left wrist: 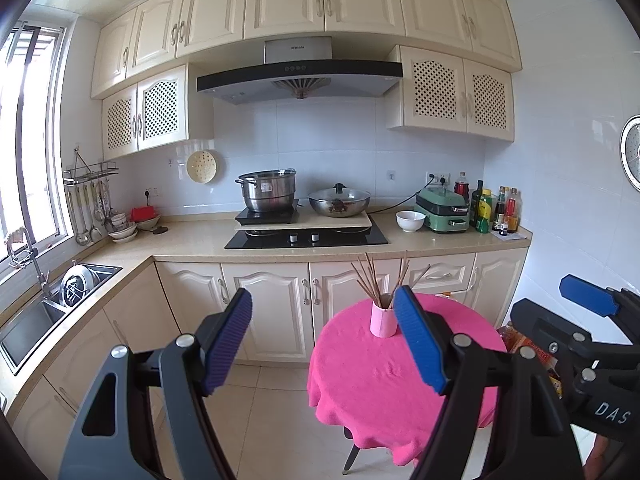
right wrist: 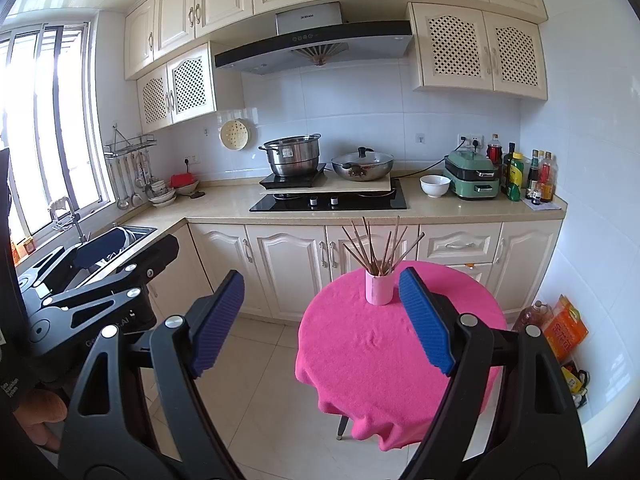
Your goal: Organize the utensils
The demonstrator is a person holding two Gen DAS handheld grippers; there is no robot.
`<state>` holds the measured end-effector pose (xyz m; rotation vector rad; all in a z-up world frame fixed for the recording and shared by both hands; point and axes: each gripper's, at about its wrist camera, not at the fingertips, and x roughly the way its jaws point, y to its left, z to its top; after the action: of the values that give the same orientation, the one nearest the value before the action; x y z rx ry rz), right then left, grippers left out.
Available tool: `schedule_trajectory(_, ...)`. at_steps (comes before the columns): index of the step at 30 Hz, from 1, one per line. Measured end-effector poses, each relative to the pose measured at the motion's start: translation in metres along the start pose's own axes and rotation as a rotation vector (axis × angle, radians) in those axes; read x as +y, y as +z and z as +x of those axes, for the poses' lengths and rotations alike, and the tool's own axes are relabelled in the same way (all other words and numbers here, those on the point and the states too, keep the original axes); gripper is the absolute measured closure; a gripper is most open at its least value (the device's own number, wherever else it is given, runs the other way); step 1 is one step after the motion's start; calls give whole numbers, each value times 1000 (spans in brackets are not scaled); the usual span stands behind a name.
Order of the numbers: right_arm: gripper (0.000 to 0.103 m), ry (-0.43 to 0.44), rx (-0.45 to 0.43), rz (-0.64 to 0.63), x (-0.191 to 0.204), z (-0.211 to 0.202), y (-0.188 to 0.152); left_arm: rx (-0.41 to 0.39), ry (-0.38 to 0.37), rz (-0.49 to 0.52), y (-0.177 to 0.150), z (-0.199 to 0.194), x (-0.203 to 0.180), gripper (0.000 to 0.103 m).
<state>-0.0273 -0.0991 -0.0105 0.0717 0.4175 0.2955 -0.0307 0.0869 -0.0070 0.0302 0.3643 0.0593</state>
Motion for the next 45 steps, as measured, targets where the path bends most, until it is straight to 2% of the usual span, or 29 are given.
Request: schedule_trajectory(45,24,-2,9,12,-4,1,-1,4,-13,14,3,4,-2,30)
